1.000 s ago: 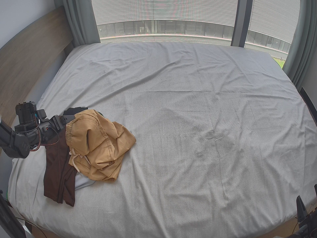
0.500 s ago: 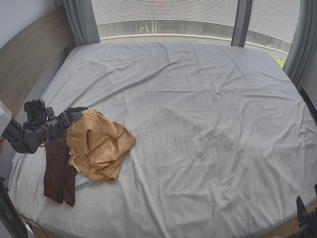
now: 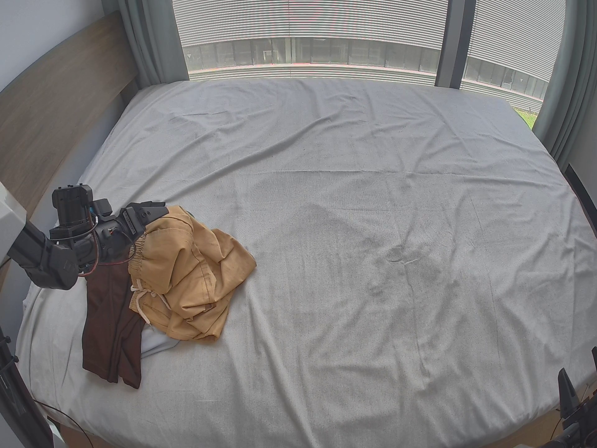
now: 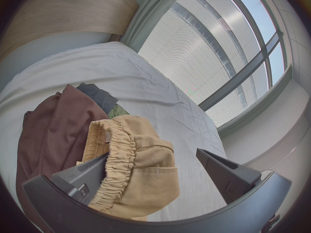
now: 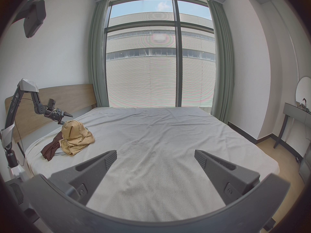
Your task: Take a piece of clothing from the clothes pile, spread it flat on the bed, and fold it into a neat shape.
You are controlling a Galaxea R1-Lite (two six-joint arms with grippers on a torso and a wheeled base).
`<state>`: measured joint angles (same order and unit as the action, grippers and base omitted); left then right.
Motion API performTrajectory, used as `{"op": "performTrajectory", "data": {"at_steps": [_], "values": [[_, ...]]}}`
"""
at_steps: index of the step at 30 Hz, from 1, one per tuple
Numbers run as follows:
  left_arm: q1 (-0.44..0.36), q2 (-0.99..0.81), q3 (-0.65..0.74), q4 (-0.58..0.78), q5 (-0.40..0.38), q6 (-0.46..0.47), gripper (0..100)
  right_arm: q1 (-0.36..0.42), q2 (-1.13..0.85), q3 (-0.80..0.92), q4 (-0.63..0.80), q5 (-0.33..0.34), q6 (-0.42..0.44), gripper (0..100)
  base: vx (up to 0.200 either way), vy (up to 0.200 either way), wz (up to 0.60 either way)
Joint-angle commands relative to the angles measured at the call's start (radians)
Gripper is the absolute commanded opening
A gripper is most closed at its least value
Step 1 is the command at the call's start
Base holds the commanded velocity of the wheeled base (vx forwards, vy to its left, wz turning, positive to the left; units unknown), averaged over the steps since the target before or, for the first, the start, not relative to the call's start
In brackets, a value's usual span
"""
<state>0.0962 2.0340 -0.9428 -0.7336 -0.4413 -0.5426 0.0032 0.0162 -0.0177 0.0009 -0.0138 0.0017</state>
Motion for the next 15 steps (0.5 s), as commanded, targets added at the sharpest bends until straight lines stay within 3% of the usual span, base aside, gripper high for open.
{"op": "performTrajectory", "data": {"at_steps": [1, 15], "values": [[-0.007, -0.009, 0.007, -0.009, -0.007, -0.002, 100, 0.0, -0.016, 0.018, 0.001, 0.0, 0.0, 100, 0.0, 0.0, 0.0], [-0.047, 0.078, -0.002, -0.145, -0.007, -0.008, 100, 0.0, -0.016, 0.018, -0.001, 0.0, 0.0, 100, 0.0, 0.0, 0.0]]}}
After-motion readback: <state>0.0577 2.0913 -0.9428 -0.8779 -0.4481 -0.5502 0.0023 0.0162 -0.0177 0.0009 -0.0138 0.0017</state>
